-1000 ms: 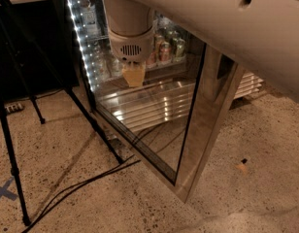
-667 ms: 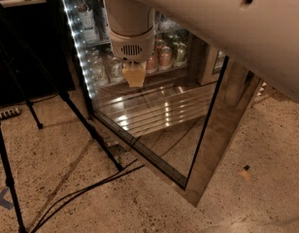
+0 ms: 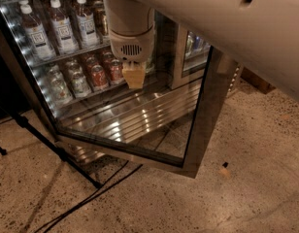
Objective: Close left fridge door
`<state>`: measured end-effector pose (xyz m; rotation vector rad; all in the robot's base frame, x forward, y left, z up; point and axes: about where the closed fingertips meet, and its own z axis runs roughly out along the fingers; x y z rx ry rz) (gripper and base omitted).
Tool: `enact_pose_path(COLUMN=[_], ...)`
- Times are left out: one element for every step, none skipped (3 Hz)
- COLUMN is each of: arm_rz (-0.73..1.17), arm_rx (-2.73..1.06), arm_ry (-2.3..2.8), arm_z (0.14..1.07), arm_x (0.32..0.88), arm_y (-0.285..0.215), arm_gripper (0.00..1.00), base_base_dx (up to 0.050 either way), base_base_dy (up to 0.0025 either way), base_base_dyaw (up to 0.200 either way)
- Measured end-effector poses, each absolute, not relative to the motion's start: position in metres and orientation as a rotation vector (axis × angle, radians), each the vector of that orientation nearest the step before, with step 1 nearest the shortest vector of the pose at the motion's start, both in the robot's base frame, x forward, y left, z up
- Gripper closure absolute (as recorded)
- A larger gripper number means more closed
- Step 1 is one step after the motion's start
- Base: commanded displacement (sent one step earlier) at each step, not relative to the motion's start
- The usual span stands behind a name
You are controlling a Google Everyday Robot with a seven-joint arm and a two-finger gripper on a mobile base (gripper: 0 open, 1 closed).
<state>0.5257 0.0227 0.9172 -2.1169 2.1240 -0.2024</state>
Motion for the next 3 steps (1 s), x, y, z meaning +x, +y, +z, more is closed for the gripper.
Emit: enact_pose_path(arm_rz=[-0.202,-0.202,-0.202], arm_rx=[-2.117,-2.117,-2.117], arm_ry=[2.124,2.124,2.124], arm_z=[0.9172,0.9172,0.9172], arm_x=[0.5257,0.5257,0.5257], arm_y=[0.0227,0.0227,0.0227], arm_gripper=[1.0,1.0,1.0], base_base_dx=[0.05,0.05,0.05], base_base_dy=[-0.00003,0.0,-0.00002], base_base_dyaw=[0.001,0.0,0.0])
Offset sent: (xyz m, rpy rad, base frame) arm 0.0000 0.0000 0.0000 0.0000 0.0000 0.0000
